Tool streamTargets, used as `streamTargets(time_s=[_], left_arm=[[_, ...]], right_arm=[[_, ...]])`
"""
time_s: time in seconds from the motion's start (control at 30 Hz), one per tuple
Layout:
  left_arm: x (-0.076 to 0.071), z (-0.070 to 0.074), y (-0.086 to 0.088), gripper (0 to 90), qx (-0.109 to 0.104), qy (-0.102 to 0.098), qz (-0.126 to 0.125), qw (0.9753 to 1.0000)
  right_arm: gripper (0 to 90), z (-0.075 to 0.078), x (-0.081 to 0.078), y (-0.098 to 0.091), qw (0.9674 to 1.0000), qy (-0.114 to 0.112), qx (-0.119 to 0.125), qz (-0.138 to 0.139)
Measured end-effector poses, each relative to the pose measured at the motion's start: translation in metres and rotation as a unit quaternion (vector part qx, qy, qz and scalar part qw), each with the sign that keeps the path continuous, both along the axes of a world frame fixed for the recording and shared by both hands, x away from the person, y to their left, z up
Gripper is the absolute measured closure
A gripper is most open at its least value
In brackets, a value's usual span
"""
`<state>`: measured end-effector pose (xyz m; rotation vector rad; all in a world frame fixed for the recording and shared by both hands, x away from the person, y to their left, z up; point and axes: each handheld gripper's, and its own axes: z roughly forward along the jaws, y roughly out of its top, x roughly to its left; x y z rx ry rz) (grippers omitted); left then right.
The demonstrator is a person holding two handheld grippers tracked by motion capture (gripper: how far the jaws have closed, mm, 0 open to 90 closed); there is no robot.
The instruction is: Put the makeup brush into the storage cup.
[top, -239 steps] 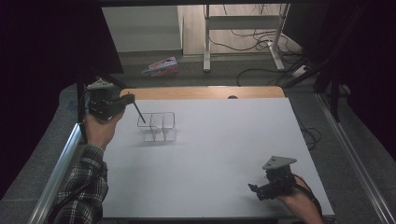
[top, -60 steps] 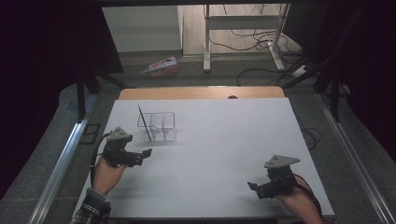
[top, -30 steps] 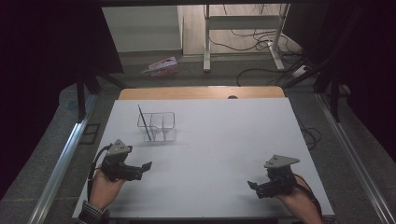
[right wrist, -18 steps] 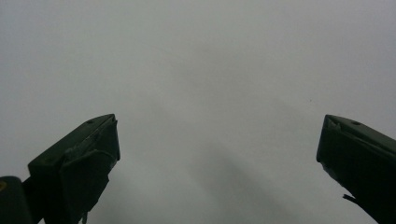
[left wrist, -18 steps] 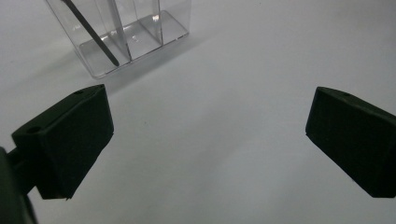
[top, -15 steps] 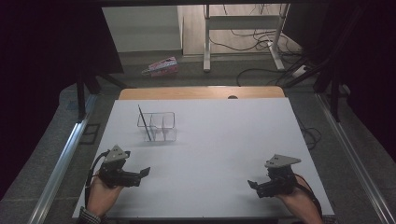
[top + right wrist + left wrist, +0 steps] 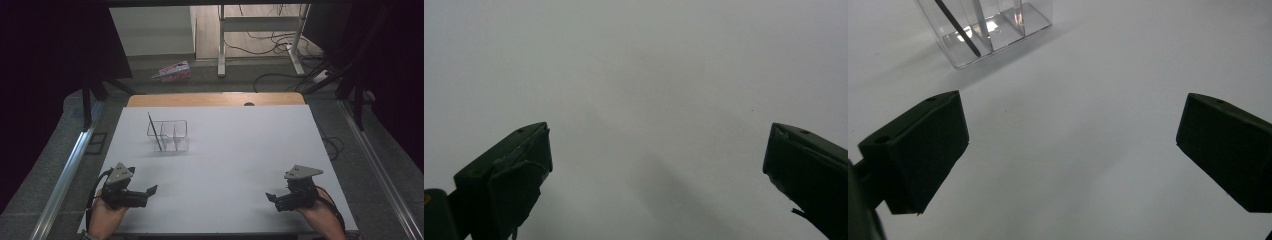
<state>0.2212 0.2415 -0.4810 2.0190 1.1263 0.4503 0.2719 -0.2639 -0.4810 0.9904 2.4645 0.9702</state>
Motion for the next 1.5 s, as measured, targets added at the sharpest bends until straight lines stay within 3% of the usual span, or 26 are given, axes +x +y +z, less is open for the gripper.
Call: streamTargets(time_s=[0.63,1.3,1.5], left_arm=[[-0.023,-0.002,0.01,0.4,0.017,-0.012,0.019,0.9996],[-0.046,-0.002,0.026,0.0,0.021,-0.027,0.044,0.9984],[-0.05,-0.005,0.03,0.0,0.024,-0.023,0.049,0.9982]], right_arm=[[0.0,0.001,0.0,-0.001,1.0,-0.001,0.0,-0.002],[0.0,0.0,0.0,-0.001,1.0,-0.001,-0.004,-0.002],[0.0,0.0,0.0,-0.001,1.0,0.001,-0.006,0.0]])
